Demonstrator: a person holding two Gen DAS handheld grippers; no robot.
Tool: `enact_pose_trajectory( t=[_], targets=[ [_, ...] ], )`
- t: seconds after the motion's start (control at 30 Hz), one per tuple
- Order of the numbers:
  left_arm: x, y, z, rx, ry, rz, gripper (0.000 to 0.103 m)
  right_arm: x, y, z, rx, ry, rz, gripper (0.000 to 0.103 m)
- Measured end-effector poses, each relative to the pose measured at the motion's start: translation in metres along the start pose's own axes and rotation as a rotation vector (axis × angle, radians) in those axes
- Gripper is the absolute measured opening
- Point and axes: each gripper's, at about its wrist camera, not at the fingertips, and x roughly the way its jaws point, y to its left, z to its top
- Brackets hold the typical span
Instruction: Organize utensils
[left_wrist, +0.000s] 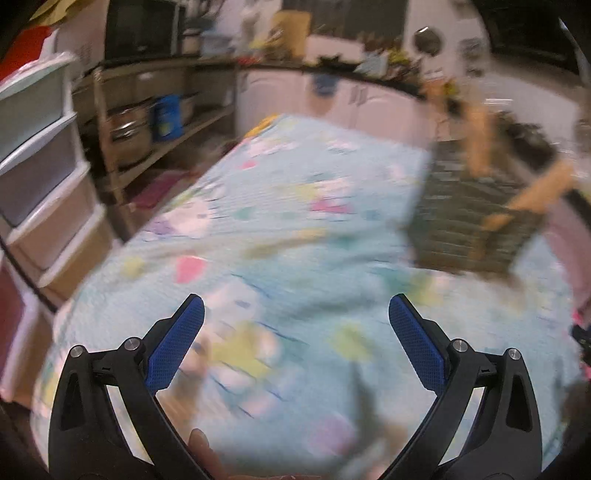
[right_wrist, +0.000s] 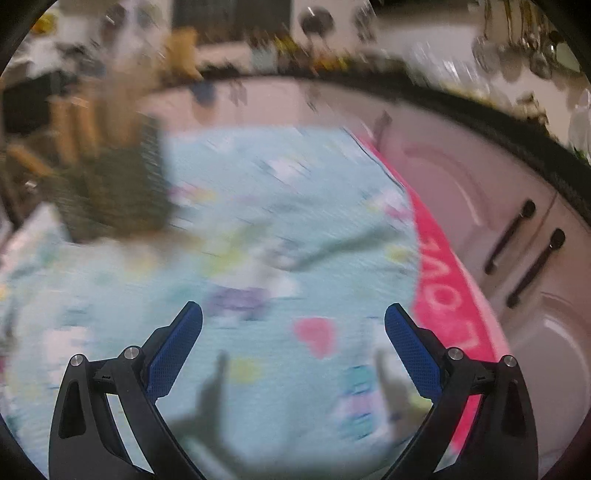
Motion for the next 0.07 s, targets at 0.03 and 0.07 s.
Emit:
enact_pose_trajectory(
  t=[0.03,0.07],
  targets=[
    [0.01,0.006,0.003,-0.006,0.016,0.019,0.092,0.008,-0.007,0.001,0.016,0.019,-0.008,0.096],
    [0.02,0.012,0.005,-0.011,0.036,0.039,0.092,0.015,-0.014,0.003,0.037,0.039,-0.015,0.096]
  ],
)
